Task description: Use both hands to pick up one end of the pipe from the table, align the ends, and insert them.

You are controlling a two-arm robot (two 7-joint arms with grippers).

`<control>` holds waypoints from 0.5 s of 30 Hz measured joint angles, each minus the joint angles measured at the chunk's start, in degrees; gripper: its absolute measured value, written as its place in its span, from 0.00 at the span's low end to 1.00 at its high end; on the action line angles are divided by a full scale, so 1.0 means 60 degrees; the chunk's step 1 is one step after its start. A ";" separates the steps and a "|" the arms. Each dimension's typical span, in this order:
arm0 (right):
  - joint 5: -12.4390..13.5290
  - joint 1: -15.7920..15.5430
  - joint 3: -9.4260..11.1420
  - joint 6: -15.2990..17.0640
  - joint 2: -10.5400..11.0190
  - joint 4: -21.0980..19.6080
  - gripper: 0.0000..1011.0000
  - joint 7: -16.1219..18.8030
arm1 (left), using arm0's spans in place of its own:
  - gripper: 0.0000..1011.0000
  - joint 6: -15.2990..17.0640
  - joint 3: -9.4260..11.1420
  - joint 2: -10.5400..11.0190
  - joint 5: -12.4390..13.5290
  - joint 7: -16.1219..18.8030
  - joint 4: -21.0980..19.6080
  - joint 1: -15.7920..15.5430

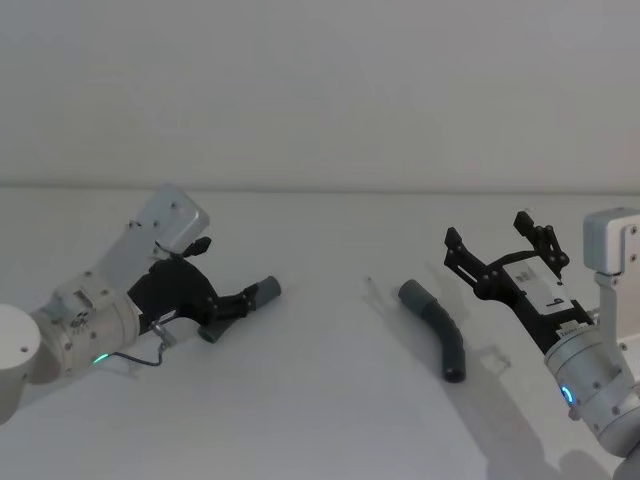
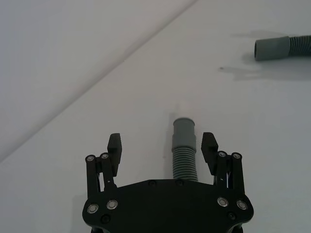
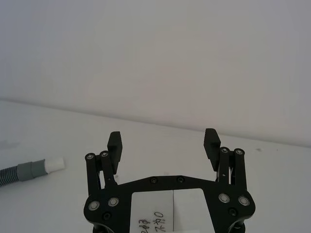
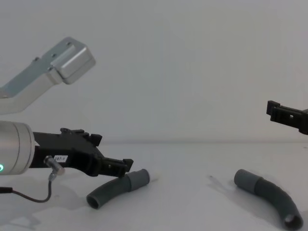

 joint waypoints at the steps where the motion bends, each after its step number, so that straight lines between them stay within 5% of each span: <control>1: 0.0000 0.0000 0.0000 0.0000 0.0000 0.0000 0.99 0.0000 | 0.99 0.0065 0.0021 -0.0018 0.0010 -0.0046 0.0028 -0.0030; 15: 0.0000 0.0000 0.0000 0.0000 0.0000 0.0000 0.99 0.0000 | 0.99 0.0744 0.0211 -0.0267 0.0059 -0.0444 0.0369 -0.0412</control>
